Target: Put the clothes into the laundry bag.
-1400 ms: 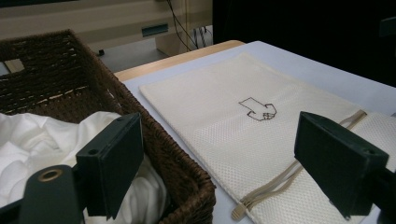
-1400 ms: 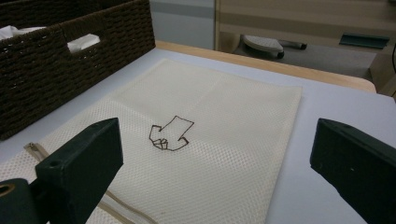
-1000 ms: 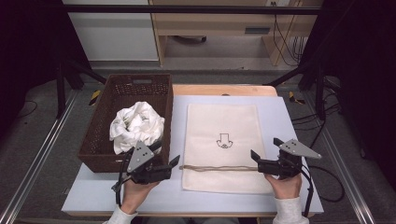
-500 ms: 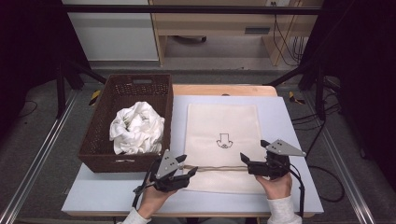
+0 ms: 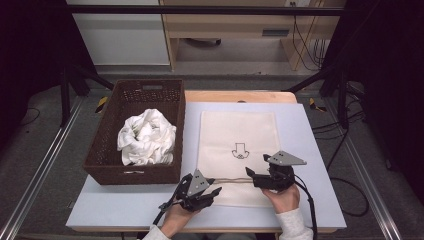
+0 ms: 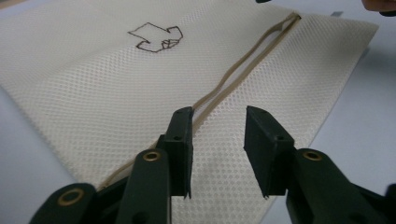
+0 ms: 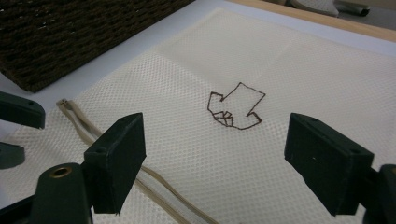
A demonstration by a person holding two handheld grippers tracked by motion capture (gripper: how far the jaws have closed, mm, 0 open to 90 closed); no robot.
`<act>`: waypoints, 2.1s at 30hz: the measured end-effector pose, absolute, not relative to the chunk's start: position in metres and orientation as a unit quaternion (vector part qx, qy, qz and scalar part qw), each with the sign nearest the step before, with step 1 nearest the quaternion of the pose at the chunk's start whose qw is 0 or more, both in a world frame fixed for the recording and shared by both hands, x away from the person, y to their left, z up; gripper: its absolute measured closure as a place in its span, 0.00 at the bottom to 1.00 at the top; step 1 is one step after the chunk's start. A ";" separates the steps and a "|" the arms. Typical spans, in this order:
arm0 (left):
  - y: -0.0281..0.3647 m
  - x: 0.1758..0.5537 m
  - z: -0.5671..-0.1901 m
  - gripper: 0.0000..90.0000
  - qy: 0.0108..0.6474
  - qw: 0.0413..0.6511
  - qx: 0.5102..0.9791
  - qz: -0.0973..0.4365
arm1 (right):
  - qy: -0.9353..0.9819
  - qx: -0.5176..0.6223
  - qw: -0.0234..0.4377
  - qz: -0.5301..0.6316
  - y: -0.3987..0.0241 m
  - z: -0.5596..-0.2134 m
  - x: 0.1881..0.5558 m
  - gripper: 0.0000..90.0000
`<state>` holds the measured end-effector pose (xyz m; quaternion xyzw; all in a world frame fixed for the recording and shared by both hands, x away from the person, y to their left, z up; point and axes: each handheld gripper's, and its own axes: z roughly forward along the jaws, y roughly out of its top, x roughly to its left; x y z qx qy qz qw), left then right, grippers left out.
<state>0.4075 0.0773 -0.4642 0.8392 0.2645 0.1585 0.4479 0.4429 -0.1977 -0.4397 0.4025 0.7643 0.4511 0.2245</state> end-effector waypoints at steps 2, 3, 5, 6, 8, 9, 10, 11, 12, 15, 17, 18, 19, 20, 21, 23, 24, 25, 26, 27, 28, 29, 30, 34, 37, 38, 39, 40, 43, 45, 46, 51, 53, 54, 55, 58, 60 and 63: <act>0.075 0.408 -0.468 0.74 0.263 0.445 0.842 0.153 | 0.771 0.400 0.213 0.448 -0.193 -0.444 0.445 0.26; 0.073 0.408 -0.470 0.76 0.262 0.442 0.844 0.152 | 0.775 0.398 0.209 0.443 -0.190 -0.446 0.446 0.27; 0.071 0.408 -0.473 0.81 0.261 0.437 0.848 0.147 | 0.783 0.397 0.206 0.433 -0.185 -0.451 0.448 0.29; 0.070 0.409 -0.475 0.83 0.260 0.434 0.850 0.143 | 0.786 0.398 0.200 0.429 -0.182 -0.454 0.449 0.31; 0.068 0.409 -0.478 0.87 0.258 0.430 0.854 0.139 | 0.796 0.394 0.192 0.418 -0.176 -0.459 0.451 0.34; 0.067 0.409 -0.479 0.89 0.256 0.428 0.856 0.137 | 0.800 0.394 0.190 0.412 -0.173 -0.462 0.452 0.36; 0.066 0.409 -0.481 0.90 0.255 0.426 0.858 0.136 | 0.804 0.389 0.189 0.408 -0.171 -0.464 0.453 0.38; 0.065 0.409 -0.482 0.91 0.254 0.422 0.860 0.134 | 0.808 0.387 0.186 0.403 -0.170 -0.466 0.453 0.39; 0.064 0.410 -0.484 0.92 0.254 0.421 0.861 0.131 | 0.811 0.386 0.183 0.400 -0.168 -0.468 0.454 0.40; 0.062 0.410 -0.486 0.95 0.252 0.413 0.865 0.130 | 0.819 0.384 0.177 0.388 -0.165 -0.473 0.455 0.44; 0.062 0.409 -0.486 0.96 0.251 0.413 0.865 0.131 | 0.824 0.382 0.172 0.382 -0.163 -0.476 0.456 0.47; 0.062 0.410 -0.487 0.96 0.251 0.412 0.866 0.130 | 0.826 0.380 0.170 0.380 -0.163 -0.477 0.456 0.48; 0.061 0.410 -0.487 0.96 0.252 0.409 0.867 0.131 | 0.830 0.376 0.168 0.376 -0.162 -0.479 0.456 0.50; 0.061 0.409 -0.487 0.96 0.252 0.408 0.867 0.134 | 0.834 0.372 0.169 0.371 -0.161 -0.480 0.456 0.51; 0.060 0.409 -0.487 0.97 0.250 0.406 0.868 0.138 | 0.834 0.375 0.167 0.369 -0.161 -0.481 0.455 0.52; 0.059 0.407 -0.487 0.98 0.248 0.402 0.869 0.149 | 0.834 0.372 0.165 0.372 -0.161 -0.481 0.455 0.55; 0.058 0.406 -0.487 0.98 0.247 0.401 0.869 0.151 | 0.834 0.373 0.163 0.372 -0.161 -0.481 0.454 0.56; 0.058 0.406 -0.487 0.98 0.246 0.401 0.869 0.152 | 0.836 0.369 0.165 0.371 -0.161 -0.481 0.454 0.59; 0.058 0.406 -0.488 0.98 0.246 0.401 0.869 0.152 | 0.836 0.371 0.162 0.371 -0.161 -0.481 0.452 0.60; 0.058 0.406 -0.488 0.98 0.246 0.401 0.869 0.152 | 0.836 0.371 0.162 0.371 -0.161 -0.481 0.452 0.60; 0.059 0.407 -0.487 0.98 0.248 0.402 0.869 0.148 | 0.841 0.364 0.161 0.367 -0.162 -0.480 0.451 0.63; 0.059 0.408 -0.487 0.98 0.248 0.403 0.869 0.145 | 0.842 0.364 0.158 0.365 -0.162 -0.480 0.450 0.65; 0.059 0.408 -0.488 0.98 0.250 0.405 0.868 0.143 | 0.842 0.362 0.158 0.367 -0.164 -0.481 0.449 0.66; 0.060 0.409 -0.488 0.98 0.251 0.407 0.867 0.139 | 0.831 0.381 0.139 0.380 -0.171 -0.482 0.449 0.73; 0.059 0.408 -0.488 0.98 0.250 0.405 0.868 0.142 | 0.830 0.381 0.147 0.379 -0.170 -0.483 0.448 0.76; 0.059 0.408 -0.488 0.98 0.250 0.405 0.868 0.142 | 0.831 0.379 0.150 0.378 -0.169 -0.483 0.448 0.78; 0.059 0.408 -0.488 0.98 0.250 0.405 0.868 0.142 | 0.831 0.379 0.150 0.378 -0.169 -0.483 0.448 0.78; 0.059 0.408 -0.488 0.98 0.250 0.405 0.868 0.143 | 0.830 0.380 0.156 0.377 -0.168 -0.483 0.447 0.79; 0.059 0.408 -0.488 0.98 0.250 0.405 0.868 0.142 | 0.833 0.376 0.152 0.375 -0.168 -0.482 0.447 0.84; 0.059 0.408 -0.488 0.97 0.251 0.406 0.868 0.142 | 0.834 0.373 0.152 0.376 -0.168 -0.482 0.446 0.86; 0.060 0.409 -0.488 0.97 0.252 0.406 0.867 0.139 | 0.836 0.373 0.148 0.375 -0.168 -0.482 0.446 0.88; 0.061 0.410 -0.488 0.97 0.256 0.409 0.866 0.132 | 0.835 0.374 0.152 0.373 -0.168 -0.482 0.446 0.94; 0.062 0.412 -0.487 0.96 0.257 0.411 0.866 0.125 | 0.833 0.378 0.151 0.374 -0.168 -0.482 0.447 0.95; 0.062 0.413 -0.487 0.94 0.258 0.412 0.866 0.119 | 0.832 0.380 0.149 0.377 -0.169 -0.481 0.447 0.95; 0.062 0.413 -0.487 0.94 0.258 0.412 0.866 0.119 | 0.832 0.380 0.149 0.377 -0.169 -0.481 0.447 0.95; 0.063 0.414 -0.485 0.93 0.256 0.411 0.867 0.117 | 0.824 0.377 0.157 0.392 -0.171 -0.477 0.447 0.95; 0.064 0.415 -0.480 0.92 0.257 0.414 0.865 0.118 | 0.819 0.375 0.162 0.404 -0.173 -0.472 0.446 0.95; 0.065 0.416 -0.464 0.87 0.246 0.427 0.858 0.143 | 0.815 0.373 0.163 0.413 -0.174 -0.466 0.446 0.96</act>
